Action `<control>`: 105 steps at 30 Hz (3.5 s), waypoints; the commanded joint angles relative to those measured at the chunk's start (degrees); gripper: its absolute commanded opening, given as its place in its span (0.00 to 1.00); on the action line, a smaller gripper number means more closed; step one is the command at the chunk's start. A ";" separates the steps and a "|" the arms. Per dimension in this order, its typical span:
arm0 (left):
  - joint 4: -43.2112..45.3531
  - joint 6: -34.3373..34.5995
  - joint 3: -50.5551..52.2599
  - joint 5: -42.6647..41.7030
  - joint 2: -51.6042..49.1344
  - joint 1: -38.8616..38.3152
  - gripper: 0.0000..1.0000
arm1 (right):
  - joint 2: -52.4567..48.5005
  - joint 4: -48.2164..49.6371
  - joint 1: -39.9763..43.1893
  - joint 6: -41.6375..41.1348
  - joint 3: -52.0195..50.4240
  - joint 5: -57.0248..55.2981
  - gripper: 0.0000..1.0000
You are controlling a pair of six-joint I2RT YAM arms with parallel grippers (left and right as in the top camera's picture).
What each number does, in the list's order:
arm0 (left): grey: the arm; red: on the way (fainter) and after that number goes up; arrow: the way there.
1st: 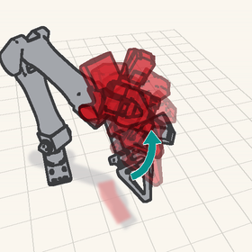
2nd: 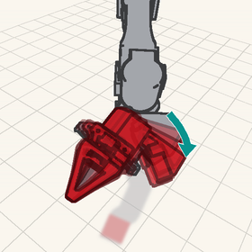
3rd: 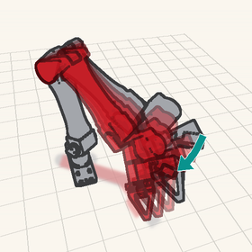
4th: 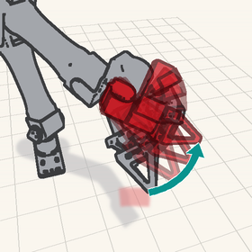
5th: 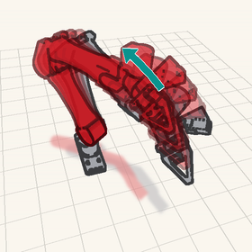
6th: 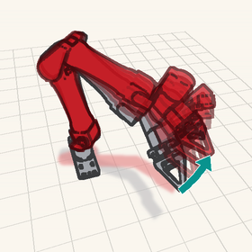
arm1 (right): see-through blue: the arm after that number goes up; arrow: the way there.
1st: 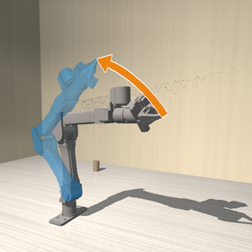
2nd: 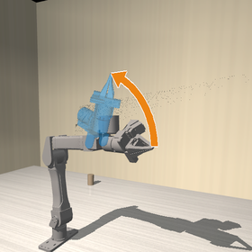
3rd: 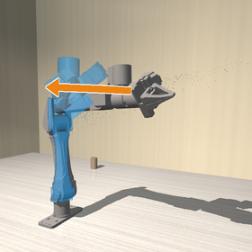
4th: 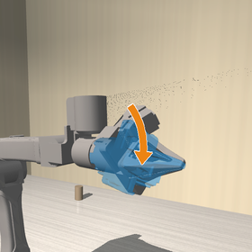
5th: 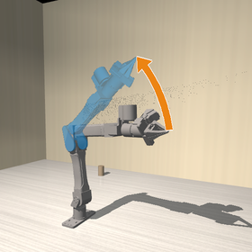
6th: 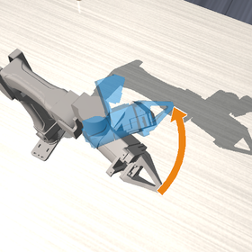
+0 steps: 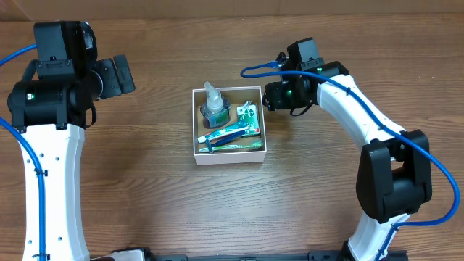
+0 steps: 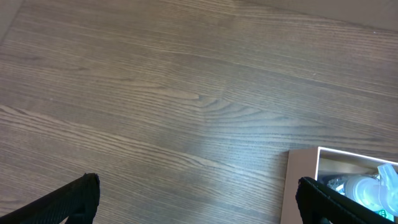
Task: Pack container
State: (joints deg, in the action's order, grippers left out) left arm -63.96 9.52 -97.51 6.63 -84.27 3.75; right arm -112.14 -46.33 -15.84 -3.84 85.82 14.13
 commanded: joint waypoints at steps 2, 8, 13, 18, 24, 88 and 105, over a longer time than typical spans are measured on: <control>-0.09 0.79 -0.90 0.11 0.37 0.42 1.00 | 2.25 -0.17 2.62 0.22 7.08 -9.20 1.00; 3.23 0.76 -0.90 -0.15 0.37 0.42 1.00 | 5.03 -0.61 5.25 0.72 15.56 -12.74 1.00; 2.10 0.83 -0.90 -0.59 0.74 0.42 1.00 | 8.15 -5.09 6.51 0.33 19.85 -12.83 1.00; -0.13 0.76 -0.81 -0.87 4.50 -0.55 1.00 | 14.51 -8.02 6.60 -6.08 19.65 -18.88 1.00; -0.31 -3.82 4.28 -3.50 14.10 -2.60 1.00 | 22.99 -11.28 6.60 -11.13 17.99 -19.74 1.00; -7.82 5.95 43.93 -8.81 61.79 -3.15 1.00 | 111.97 24.74 6.49 13.70 -67.01 -13.77 1.00; -7.82 5.95 43.93 -8.81 61.79 -3.15 1.00 | 111.97 41.18 6.58 21.16 -85.33 -10.80 1.00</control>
State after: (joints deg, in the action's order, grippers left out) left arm -71.85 14.72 -53.91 -1.54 -22.72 0.82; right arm -0.73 -1.54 -9.19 17.02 2.28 0.38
